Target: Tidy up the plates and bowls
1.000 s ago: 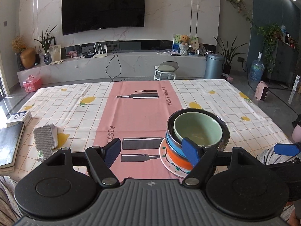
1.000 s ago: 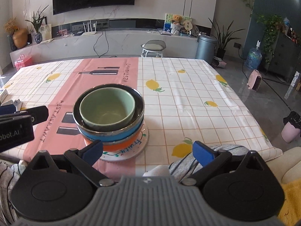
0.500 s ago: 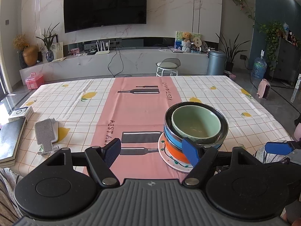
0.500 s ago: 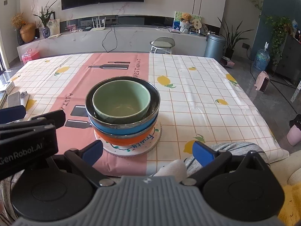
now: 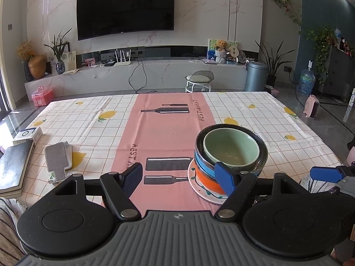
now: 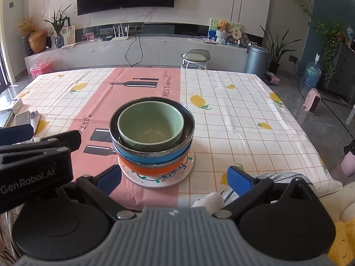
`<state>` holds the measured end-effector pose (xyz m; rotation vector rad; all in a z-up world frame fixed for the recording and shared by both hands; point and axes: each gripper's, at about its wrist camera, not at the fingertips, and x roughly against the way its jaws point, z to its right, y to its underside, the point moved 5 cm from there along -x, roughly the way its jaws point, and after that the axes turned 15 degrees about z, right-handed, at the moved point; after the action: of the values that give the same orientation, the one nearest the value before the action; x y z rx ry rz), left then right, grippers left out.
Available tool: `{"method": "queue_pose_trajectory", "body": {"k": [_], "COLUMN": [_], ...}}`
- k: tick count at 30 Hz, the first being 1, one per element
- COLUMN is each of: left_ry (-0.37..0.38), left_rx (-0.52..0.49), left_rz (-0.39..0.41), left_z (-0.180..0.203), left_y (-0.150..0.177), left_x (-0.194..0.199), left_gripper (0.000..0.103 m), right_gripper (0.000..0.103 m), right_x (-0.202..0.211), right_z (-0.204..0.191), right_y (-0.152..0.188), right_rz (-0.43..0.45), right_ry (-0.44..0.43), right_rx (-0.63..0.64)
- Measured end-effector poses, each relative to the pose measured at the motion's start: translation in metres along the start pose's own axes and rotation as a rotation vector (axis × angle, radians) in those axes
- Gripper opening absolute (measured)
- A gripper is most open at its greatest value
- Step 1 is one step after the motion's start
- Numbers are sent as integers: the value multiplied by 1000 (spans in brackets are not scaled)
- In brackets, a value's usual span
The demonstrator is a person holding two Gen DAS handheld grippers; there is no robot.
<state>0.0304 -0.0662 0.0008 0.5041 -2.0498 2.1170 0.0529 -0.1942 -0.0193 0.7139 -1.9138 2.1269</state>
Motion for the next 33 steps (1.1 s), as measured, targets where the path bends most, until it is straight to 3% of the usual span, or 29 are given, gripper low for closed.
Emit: {"method": "queue_pose_trajectory", "body": {"k": [33], "left_ry": [18], "left_rx": [21], "left_rz": [-34], "left_z": [-6], "left_y": [5], "left_x": [-3], "left_gripper": [87], "right_gripper": [99], "right_x": [1], "right_z": [-4], "right_y": [0], "right_rz": [5], "right_ry": [-3], "right_rx": [22]}}
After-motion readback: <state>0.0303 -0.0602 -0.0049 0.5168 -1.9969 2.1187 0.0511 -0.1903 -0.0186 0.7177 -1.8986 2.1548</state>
